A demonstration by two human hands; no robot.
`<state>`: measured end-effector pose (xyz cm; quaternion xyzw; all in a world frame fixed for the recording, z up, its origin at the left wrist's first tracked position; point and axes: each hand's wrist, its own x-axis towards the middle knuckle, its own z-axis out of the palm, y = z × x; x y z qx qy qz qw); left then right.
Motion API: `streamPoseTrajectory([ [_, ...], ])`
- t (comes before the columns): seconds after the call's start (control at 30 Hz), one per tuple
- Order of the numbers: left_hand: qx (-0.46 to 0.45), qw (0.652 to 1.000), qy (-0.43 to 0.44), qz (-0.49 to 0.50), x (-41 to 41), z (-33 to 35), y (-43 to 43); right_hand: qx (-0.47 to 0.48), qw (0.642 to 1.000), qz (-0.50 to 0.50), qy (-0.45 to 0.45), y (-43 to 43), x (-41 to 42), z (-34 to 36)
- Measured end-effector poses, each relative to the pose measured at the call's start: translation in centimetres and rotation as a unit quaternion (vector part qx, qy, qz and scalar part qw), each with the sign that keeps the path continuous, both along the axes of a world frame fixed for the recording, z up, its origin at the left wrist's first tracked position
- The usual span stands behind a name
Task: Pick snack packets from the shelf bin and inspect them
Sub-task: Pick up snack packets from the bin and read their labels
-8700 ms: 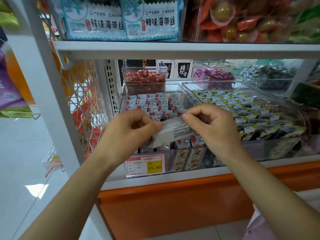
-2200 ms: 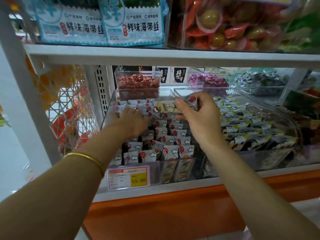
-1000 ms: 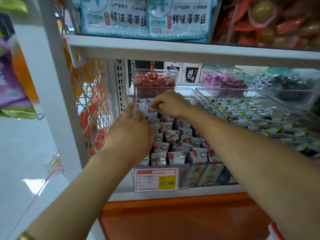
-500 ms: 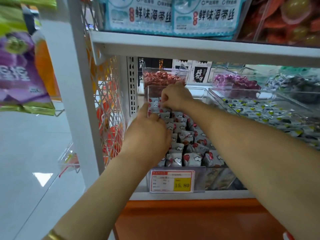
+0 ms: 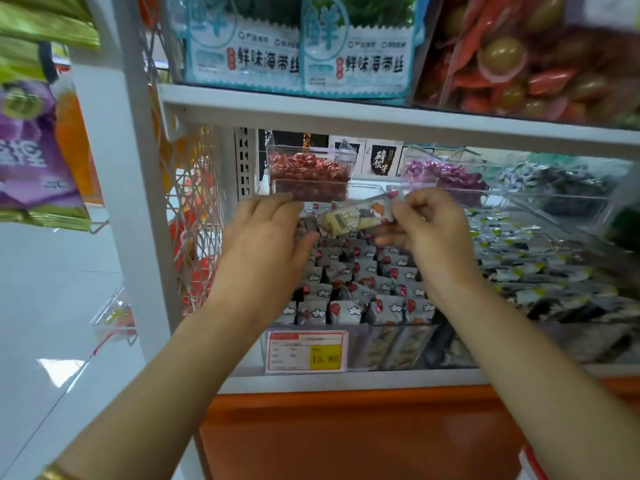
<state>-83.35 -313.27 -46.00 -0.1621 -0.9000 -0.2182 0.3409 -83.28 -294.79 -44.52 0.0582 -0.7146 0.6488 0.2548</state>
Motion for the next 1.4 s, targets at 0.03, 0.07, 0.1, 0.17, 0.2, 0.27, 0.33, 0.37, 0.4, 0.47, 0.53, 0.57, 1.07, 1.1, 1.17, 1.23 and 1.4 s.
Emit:
streamPoseTrajectory([
  [0.03, 0.026, 1.0, -0.008, -0.012, 0.5, 0.3, 0.3, -0.054, 0.998, 0.026, -0.018, 0.4, 0.9, -0.2],
  [0.07, 0.059, 0.997, -0.028, -0.03, 0.9, 0.6, 0.6, -0.102, 0.993, 0.048, -0.035, 0.7, 1.7, -0.4],
  [0.1, 0.091, 0.993, -0.056, -0.051, 1.3, 0.7, 0.9, -0.145, 0.986, 0.066, -0.048, 1.0, 2.5, -0.6],
  [0.17, 0.153, 0.977, -0.121, -0.09, 2.1, 0.9, 1.5, -0.215, 0.97, 0.093, -0.065, 1.3, 3.4, -1.0],
  [0.2, 0.191, 0.963, -0.155, -0.113, 2.3, 0.9, 1.6, -0.235, 0.964, 0.102, -0.069, 1.4, 3.8, -1.1],
  [0.27, 0.281, 0.922, -0.22, -0.152, 2.7, 1.0, 1.4, -0.253, 0.958, 0.115, -0.072, 1.6, 4.2, -1.3],
  [0.33, 0.365, 0.873, -0.27, -0.18, 2.9, 1.0, 1.1, -0.268, 0.951, 0.133, -0.078, 1.8, 4.3, -1.4],
  [0.37, 0.406, 0.846, -0.287, -0.194, 2.9, 1.1, 1.0, -0.277, 0.946, 0.145, -0.084, 2.0, 4.3, -1.5],
  [0.4, 0.445, 0.818, -0.299, -0.21, 3.0, 1.1, 0.9, -0.285, 0.941, 0.156, -0.09, 2.1, 4.3, -1.5],
  [0.47, 0.513, 0.76, -0.319, -0.238, 3.0, 1.1, 0.7, -0.302, 0.932, 0.177, -0.099, 2.3, 4.2, -1.6],
  [0.53, 0.578, 0.694, -0.342, -0.261, 2.9, 1.0, 0.8, -0.303, 0.93, 0.183, -0.096, 2.4, 4.1, -1.8],
  [0.57, 0.603, 0.663, -0.353, -0.269, 2.9, 1.0, 0.8, -0.286, 0.938, 0.175, -0.086, 2.3, 4.0, -1.8],
  [1.07, 0.41, 0.823, -0.304, -0.248, 3.2, 0.2, 1.2, -0.002, 0.998, 0.063, -0.016, 2.4, 4.1, -2.4],
  [1.1, 0.394, 0.834, -0.299, -0.244, 3.2, 0.2, 1.2, 0.019, 0.998, 0.049, -0.018, 2.3, 4.1, -2.4],
  [1.17, 0.354, 0.861, -0.28, -0.237, 3.3, 0.3, 1.2, 0.018, 0.999, 0.038, -0.018, 2.3, 4.3, -2.3],
  [1.23, 0.318, 0.881, -0.258, -0.237, 3.6, 0.4, 1.3, 0.006, 0.999, 0.031, -0.019, 2.3, 4.3, -2.2],
  [1.4, 0.266, 0.901, -0.249, -0.237, 4.0, 0.7, 1.8, 0.061, 0.998, -0.019, 0.017, 2.3, 4.1, -2.2],
])
